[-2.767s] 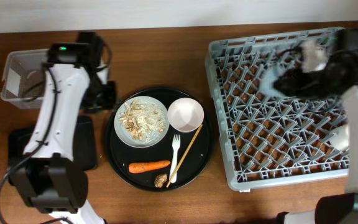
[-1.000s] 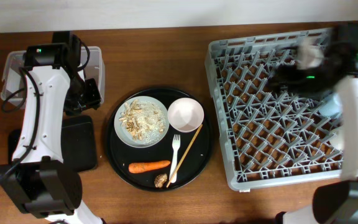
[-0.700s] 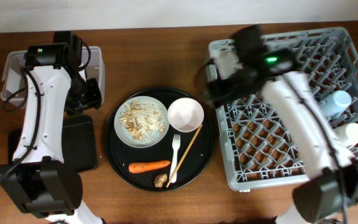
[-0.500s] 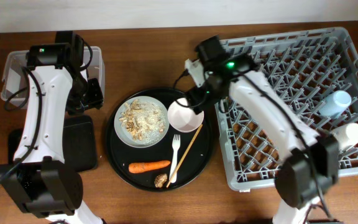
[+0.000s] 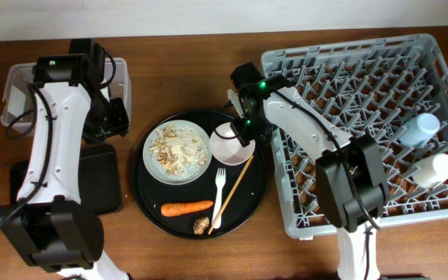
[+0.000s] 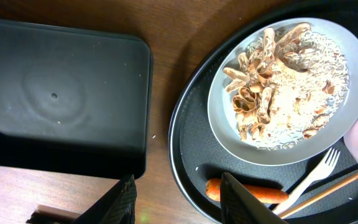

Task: Sort waste into correct bins and load items into the dishwasher rack
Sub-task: 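Grasp the pink bowl on the tray with the right gripper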

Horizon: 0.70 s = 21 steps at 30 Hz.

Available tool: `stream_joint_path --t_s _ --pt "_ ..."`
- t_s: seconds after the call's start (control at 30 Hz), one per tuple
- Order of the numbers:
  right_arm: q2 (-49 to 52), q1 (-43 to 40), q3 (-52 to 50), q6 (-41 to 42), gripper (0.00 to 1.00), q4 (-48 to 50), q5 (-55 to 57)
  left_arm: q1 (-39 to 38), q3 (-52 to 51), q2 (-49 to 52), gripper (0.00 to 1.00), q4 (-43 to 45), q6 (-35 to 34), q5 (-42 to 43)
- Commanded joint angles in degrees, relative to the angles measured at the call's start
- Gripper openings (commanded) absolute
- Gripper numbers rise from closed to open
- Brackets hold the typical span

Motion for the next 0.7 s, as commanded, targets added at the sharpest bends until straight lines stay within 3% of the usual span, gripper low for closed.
stream_joint_path --t_s 0.0,0.67 --pt "1.05 0.11 -0.96 0.31 0.45 0.11 -0.74 -0.15 0.11 -1.73 0.43 0.09 -0.55 0.42" --pt "1.05 0.11 -1.14 1.81 0.17 -1.75 -1.99 -0.15 0.11 -1.73 0.43 -0.13 -0.55 0.42"
